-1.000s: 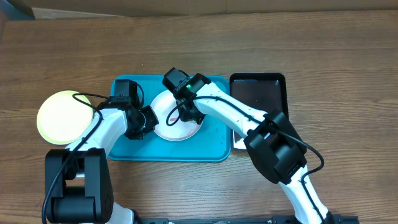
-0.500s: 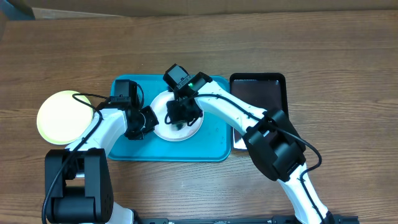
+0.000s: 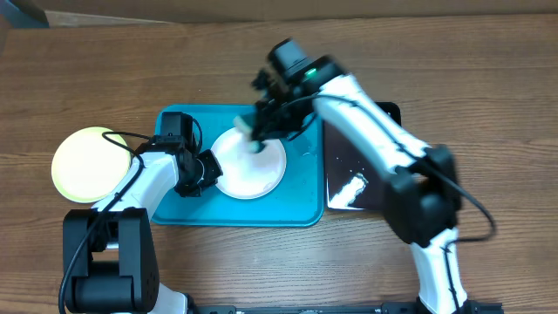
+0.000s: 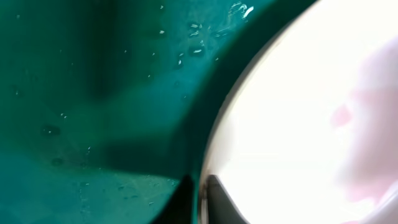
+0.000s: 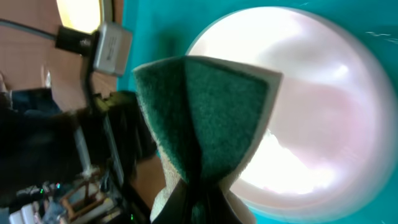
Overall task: Clean dirty plates on tray and stack at the side
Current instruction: 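Scrub the white plate with the sponge in the right gripper, then lift the white plate with the left gripper and tilt it up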
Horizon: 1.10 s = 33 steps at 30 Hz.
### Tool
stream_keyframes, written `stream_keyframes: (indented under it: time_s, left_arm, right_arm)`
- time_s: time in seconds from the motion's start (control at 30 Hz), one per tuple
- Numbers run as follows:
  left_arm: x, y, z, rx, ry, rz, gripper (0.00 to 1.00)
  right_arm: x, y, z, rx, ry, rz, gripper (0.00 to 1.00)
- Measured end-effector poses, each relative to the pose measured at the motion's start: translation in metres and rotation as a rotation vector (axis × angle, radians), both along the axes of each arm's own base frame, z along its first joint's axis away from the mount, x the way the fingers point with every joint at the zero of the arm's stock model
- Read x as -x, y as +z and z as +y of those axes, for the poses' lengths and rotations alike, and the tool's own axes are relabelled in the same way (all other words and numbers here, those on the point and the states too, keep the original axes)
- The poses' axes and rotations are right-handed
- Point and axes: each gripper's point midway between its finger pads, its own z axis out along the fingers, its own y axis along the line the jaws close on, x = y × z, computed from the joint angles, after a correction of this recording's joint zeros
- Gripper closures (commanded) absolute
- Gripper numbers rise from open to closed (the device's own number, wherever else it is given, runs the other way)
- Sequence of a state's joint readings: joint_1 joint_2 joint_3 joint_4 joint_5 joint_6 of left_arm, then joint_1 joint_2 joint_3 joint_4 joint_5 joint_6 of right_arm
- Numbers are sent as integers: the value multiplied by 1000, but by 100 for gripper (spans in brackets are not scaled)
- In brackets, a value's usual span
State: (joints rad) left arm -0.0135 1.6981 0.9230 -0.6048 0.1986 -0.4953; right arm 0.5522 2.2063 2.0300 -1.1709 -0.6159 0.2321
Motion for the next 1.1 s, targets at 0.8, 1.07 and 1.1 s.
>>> stream_keyframes:
  time_s: [0.8, 1.07, 1.1]
  left_arm:
    - [4, 16, 20, -121, -16, 60, 96]
    - [-33, 65, 36, -220, -21, -42, 96]
    - [-37, 72, 36, -225, -25, -58, 96]
  right_arm:
    - [-26, -32, -319, 779, -529, 76, 96]
    - [-27, -33, -322, 760, -551, 87, 96]
    - [-27, -33, -321, 759, -550, 86, 96]
